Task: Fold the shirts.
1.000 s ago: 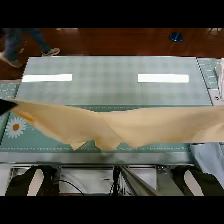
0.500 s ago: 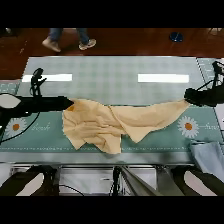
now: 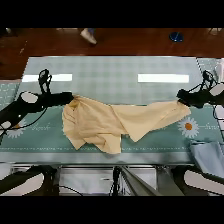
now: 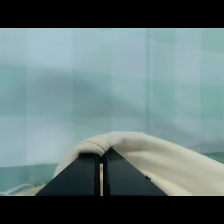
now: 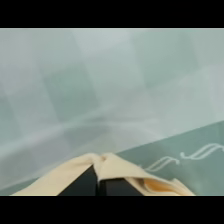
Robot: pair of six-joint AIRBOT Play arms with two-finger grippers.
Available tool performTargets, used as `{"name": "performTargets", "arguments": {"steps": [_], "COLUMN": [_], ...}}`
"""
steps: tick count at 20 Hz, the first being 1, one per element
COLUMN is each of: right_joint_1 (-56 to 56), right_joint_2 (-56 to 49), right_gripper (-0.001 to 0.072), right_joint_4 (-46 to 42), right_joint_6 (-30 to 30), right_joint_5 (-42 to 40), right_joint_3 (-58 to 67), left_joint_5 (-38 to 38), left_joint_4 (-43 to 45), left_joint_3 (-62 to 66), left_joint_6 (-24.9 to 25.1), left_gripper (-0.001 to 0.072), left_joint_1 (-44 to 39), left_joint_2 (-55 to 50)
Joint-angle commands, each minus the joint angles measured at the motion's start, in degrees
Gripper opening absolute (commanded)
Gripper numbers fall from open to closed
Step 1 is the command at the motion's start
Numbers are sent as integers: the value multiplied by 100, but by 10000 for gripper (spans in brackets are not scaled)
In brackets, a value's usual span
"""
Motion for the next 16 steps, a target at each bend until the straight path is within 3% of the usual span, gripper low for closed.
{"name": "performTargets", "arguments": {"steps": [1,7,8,10,11,12,13,16], "right_joint_1": [-9,-9,-9,-9,-9,-11,-11,-9], "right_joint_2": [-199,-197,-197,-79,74,297,586,1478], "right_gripper": [17,19,81,381,430,434,495,507], "right_joint_4": [446,579,610,686,699,695,662,625], "right_joint_6": [87,79,79,-197,-542,-927,-1202,-1320], "right_joint_5": [-734,-673,-531,-17,310,675,1038,2039], "right_joint_3": [-4,-4,2,13,13,13,13,-24], "left_joint_5": [758,372,321,157,66,-11,-81,-221], "left_joint_4": [9,9,9,9,11,11,11,13], "left_joint_3": [15,13,15,15,15,15,15,15], "left_joint_6": [11,13,13,13,13,13,13,15], "left_gripper": [23,23,23,23,23,23,23,23], "left_joint_1": [-4,-162,-192,-208,-208,-208,-208,-208], "left_joint_2": [-92,-94,-94,-94,-92,-92,-92,-92]}}
